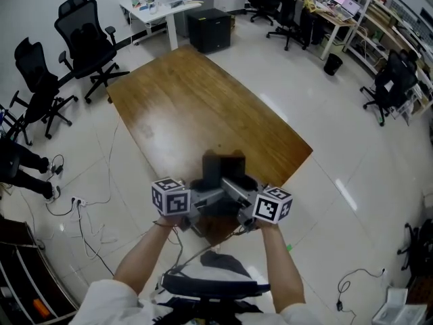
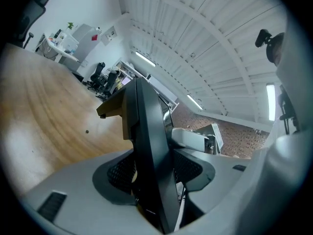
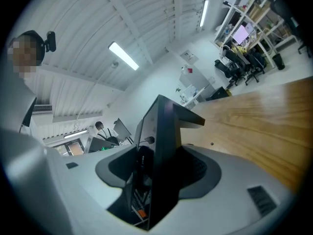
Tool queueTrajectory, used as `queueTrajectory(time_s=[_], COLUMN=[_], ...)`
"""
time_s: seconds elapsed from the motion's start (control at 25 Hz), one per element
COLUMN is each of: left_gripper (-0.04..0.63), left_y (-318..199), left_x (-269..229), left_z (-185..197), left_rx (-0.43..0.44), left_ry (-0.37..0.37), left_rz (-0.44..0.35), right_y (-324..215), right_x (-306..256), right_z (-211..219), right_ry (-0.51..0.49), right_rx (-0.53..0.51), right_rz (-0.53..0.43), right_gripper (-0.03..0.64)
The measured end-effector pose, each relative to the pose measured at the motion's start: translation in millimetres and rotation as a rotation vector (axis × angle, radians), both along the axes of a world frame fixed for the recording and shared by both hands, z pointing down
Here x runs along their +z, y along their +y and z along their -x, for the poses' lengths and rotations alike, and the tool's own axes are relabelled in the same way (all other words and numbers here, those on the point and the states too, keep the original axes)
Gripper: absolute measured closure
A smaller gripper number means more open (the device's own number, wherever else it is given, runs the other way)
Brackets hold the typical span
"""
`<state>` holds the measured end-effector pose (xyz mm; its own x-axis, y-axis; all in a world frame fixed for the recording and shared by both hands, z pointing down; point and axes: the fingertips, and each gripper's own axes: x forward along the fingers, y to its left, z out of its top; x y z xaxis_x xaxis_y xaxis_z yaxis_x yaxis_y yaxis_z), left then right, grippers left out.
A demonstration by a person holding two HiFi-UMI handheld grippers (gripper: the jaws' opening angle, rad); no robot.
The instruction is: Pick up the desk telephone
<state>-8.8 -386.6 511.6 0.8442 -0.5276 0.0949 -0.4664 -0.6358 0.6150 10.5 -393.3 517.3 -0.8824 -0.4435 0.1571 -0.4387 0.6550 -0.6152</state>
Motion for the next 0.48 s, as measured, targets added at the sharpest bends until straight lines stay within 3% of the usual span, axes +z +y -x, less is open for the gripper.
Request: queueTrajectory(time_s=[0.48], left_gripper=[0.364], left_y=[51.1], left_x=[-90.4], left_z=[1.7], left_rx=[0.006], left_ry=[0.014], left_rz=[-0.213], right_y=[48.8], right_x=[-93.8], right_z=[3.2], right_ry=[-0.024], right_rx=[0.030], right_rz=[-0.233], right_gripper=[0.347])
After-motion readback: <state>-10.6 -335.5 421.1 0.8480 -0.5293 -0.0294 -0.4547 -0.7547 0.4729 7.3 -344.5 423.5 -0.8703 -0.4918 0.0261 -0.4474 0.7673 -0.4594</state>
